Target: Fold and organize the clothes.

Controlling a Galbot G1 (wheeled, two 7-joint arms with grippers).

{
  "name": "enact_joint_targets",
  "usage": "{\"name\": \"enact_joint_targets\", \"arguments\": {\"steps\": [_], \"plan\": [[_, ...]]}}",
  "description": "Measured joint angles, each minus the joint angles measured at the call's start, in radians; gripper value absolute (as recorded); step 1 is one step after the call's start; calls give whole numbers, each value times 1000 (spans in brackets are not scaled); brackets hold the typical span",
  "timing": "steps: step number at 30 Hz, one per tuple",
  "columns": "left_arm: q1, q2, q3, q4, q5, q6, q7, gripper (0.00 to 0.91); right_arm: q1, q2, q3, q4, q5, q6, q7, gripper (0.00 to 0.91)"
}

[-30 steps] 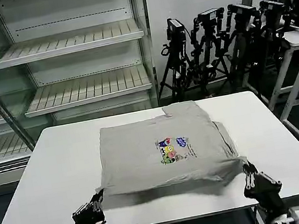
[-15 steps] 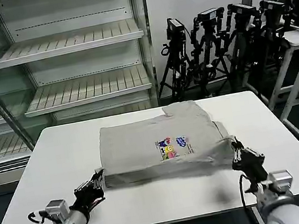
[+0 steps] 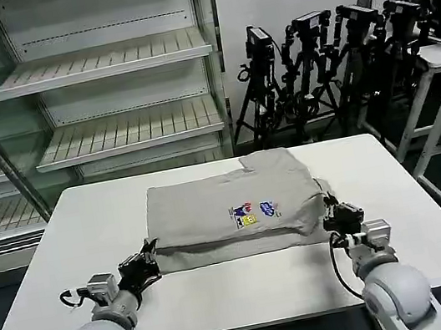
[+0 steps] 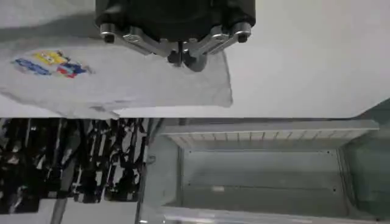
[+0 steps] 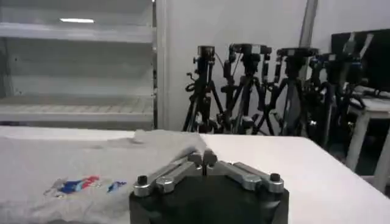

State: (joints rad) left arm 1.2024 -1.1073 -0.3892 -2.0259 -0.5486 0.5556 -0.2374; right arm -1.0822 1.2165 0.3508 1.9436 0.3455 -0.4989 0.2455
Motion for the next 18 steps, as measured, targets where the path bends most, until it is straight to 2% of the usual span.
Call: {"name": "enact_joint_targets", "arguments": {"steps": [1, 2, 3, 11, 18], "plan": [[-2, -3, 2, 6, 6, 0, -2, 443, 7, 3, -5, -10, -3, -1, 0, 423], [-3, -6, 4, 11, 12, 0, -4, 907, 14, 6, -9, -20, -6, -3, 0, 816], [-4, -8, 6, 16, 17, 1, -6, 907, 19, 10, -14, -31, -9, -4, -1, 907], [1, -24, 10, 27, 34, -3, -6, 907, 16, 28, -14, -51, -28, -3, -16, 907], [46, -26, -15, -9, 28, -9, -8, 907, -51, 34, 34, 10, -33, 8, -31, 907]]}}
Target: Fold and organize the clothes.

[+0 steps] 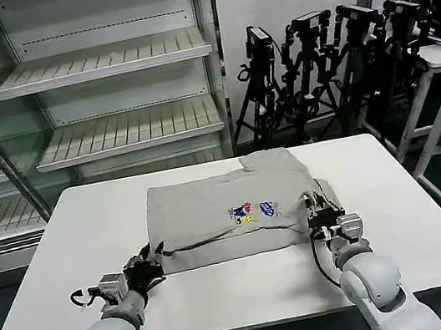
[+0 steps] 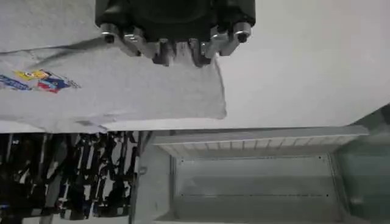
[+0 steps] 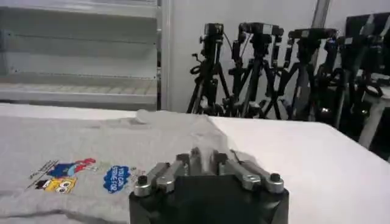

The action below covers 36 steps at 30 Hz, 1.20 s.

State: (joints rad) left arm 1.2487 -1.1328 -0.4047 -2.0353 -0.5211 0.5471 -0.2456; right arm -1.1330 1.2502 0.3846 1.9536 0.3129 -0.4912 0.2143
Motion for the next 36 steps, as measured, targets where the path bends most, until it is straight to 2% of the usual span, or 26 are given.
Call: {"name": "enact_joint_targets", "arguments": {"steps": [11, 12, 14, 15, 16, 17, 24, 36], "plan": [[67, 0, -12, -13, -29, 1, -2, 907, -91, 0, 90, 31, 25, -7, 2, 907], [68, 1, -11, -9, -31, 1, -2, 786, -93, 2, 93, 26, 31, -10, 4, 907], [64, 3, -8, 1, -37, 1, -4, 423, -94, 4, 98, 16, 43, -17, 6, 887], [61, 3, -8, 7, -40, 1, -6, 40, -94, 5, 99, 10, 51, -21, 8, 725], [58, 3, -6, 13, -43, 0, -7, 20, -94, 6, 100, 5, 58, -25, 10, 111], [54, 3, -4, 19, -45, -2, -9, 20, -94, 7, 101, 0, 65, -30, 12, 0], [38, 8, 4, 55, -54, -18, -10, 30, -96, 13, 98, -22, 119, -57, 18, 0], [47, 3, 6, 61, -84, -20, 2, 30, -134, 11, 100, -2, 138, -62, 18, 0]]}}
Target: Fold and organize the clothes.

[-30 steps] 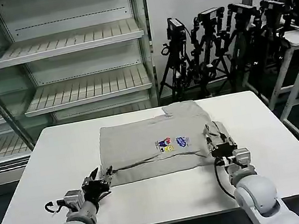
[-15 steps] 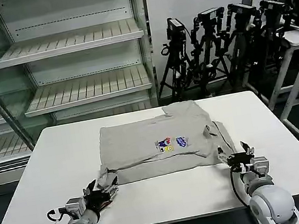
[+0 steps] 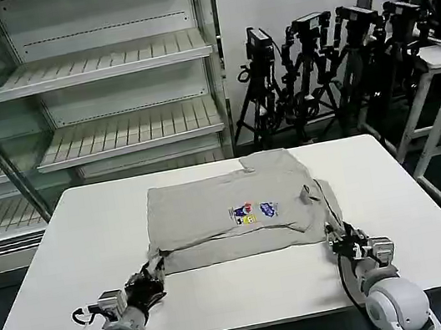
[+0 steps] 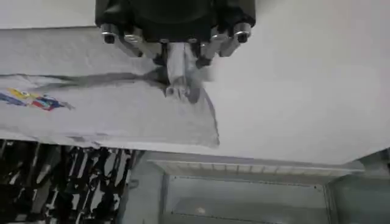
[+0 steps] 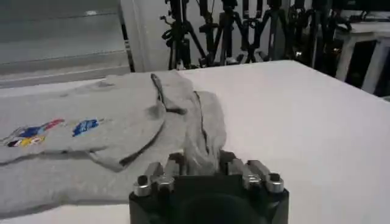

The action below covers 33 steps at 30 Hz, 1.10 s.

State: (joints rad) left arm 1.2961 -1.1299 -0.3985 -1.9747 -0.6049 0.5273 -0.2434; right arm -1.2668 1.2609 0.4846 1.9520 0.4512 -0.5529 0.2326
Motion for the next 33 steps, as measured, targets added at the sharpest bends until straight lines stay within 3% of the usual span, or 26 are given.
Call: {"name": "enact_joint_targets", "arguments": {"steps": [19, 20, 21, 22, 33], "plan": [[209, 35, -73, -182, -31, 22, -9, 30, -243, -38, 78, 241, -29, -4, -6, 0], [229, 37, -79, -198, -31, 24, -12, 151, -262, -38, 81, 259, -36, -6, -7, 433], [250, 39, -86, -215, -31, 28, -16, 363, -279, -38, 82, 273, -43, -8, -9, 907], [269, 41, -93, -229, -31, 31, -19, 907, -295, -39, 85, 288, -51, -9, -12, 907], [363, 74, -158, -335, -31, 44, -33, 907, -389, -66, 150, 422, -87, 0, -12, 907]]}}
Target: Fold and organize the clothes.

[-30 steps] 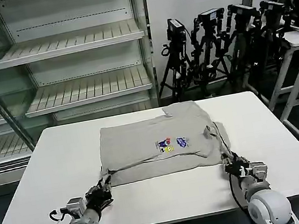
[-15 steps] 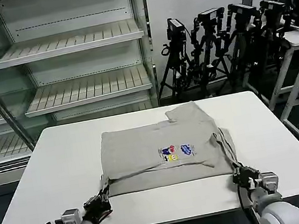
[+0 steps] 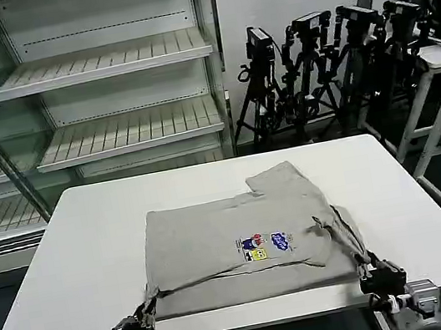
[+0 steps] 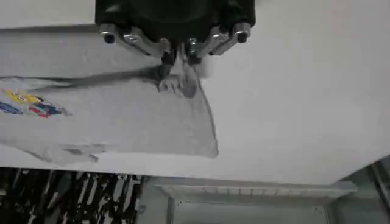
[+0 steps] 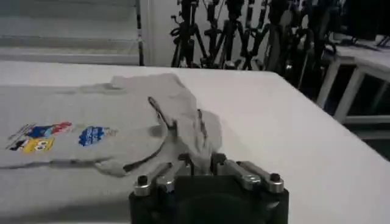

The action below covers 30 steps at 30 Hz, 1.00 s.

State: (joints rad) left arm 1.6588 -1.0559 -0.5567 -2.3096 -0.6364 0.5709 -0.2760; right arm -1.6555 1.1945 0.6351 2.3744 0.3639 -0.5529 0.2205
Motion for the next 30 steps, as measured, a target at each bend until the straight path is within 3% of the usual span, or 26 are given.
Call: {"name": "enact_joint_targets", "arguments": {"steps": [6, 12, 20, 30], "plan": [[-9, 27, -56, -21, -18, 3, -3, 907, 28, -27, 33, 25, 31, 7, 9, 907], [-88, 57, -71, -2, -58, 5, -23, 907, 167, -61, 18, -43, 82, 5, 32, 907], [-325, 77, 15, 143, -89, 7, -58, 907, 443, -59, -85, -253, 102, -13, 48, 907], [-623, 51, 198, 390, -82, 9, -81, 907, 755, -20, -236, -567, 71, -21, 28, 907]]}}
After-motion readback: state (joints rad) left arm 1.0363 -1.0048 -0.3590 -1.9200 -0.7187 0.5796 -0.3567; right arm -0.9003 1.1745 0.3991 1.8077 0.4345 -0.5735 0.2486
